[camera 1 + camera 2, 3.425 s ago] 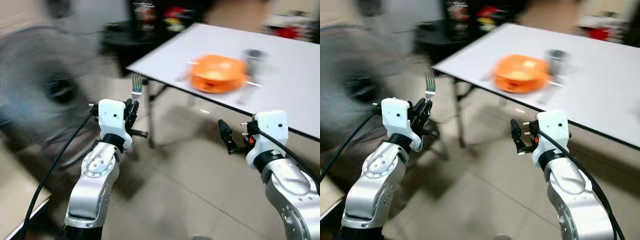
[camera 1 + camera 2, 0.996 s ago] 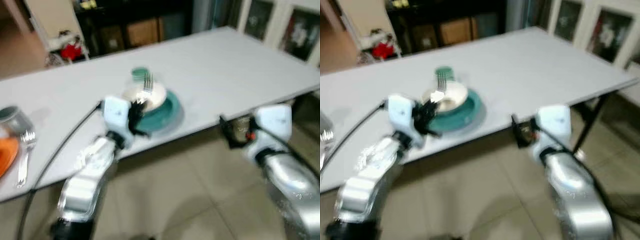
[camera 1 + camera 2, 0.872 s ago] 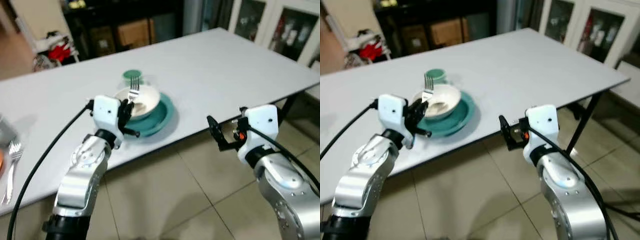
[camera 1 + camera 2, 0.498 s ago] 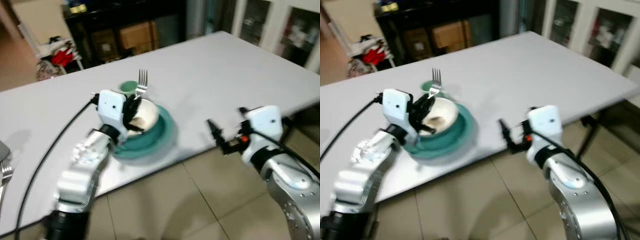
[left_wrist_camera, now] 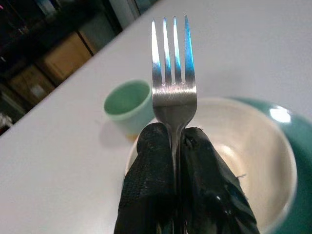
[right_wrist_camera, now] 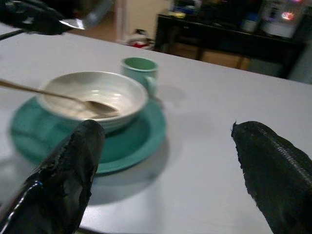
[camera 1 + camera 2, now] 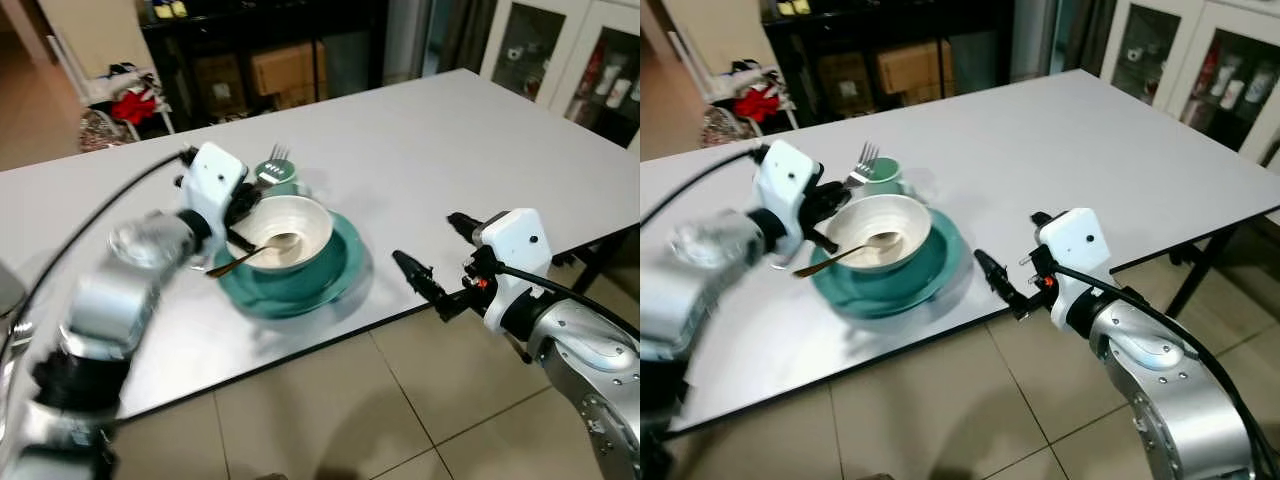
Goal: Setting the table
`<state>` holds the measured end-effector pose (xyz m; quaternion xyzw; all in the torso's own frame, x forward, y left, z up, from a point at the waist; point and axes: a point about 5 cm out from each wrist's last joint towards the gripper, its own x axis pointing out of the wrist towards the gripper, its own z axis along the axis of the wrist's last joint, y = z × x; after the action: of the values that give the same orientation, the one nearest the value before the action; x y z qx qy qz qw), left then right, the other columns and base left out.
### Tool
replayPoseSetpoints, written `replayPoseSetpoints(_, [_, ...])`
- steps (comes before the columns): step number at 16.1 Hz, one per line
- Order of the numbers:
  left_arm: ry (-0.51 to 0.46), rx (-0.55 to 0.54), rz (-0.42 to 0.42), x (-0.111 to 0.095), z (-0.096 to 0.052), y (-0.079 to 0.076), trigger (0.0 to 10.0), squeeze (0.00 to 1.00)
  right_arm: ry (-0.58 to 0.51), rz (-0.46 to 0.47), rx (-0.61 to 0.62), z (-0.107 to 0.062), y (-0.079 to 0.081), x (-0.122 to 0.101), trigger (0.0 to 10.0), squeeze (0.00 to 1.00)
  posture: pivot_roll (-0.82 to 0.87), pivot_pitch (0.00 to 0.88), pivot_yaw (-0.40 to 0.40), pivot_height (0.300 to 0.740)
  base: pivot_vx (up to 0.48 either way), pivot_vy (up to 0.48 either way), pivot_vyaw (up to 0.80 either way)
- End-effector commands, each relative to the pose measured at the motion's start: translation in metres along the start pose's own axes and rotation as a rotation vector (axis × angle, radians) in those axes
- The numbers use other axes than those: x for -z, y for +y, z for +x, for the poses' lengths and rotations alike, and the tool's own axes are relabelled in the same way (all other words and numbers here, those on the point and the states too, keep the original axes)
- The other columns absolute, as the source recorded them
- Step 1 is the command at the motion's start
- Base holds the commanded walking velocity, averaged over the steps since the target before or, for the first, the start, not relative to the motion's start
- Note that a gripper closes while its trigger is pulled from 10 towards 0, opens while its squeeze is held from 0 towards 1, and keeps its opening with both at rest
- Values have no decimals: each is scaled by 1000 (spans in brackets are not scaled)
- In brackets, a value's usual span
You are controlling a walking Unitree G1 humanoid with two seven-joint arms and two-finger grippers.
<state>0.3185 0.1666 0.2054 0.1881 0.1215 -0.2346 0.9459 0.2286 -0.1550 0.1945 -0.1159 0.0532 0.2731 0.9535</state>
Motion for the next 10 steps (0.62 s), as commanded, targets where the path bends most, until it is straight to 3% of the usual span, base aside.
replayPoseSetpoints(1, [37, 49, 25, -5, 5, -3, 10000, 0, -17, -9, -49, 2, 3, -4, 10000, 0, -109, 0, 87, 740, 0, 0, 0])
replayPoseSetpoints(5, [194, 159, 78, -8, 22, -11, 10000, 0, 25, -33, -176, -1, 13, 1, 10000, 0, -106, 0, 90, 740, 0, 0, 0])
replayPoseSetpoints(9, [294, 146, 123, 5, 36, -9, 10000, 0, 37, -43, -228, -1, 20, 3, 10000, 0, -105, 0, 89, 740, 0, 0, 0])
replayPoseSetpoints(10, [318, 133, 94, 5, 44, -7, 10000, 0, 43, -47, -250, -1, 23, 4, 10000, 0, -106, 0, 89, 740, 0, 0, 0])
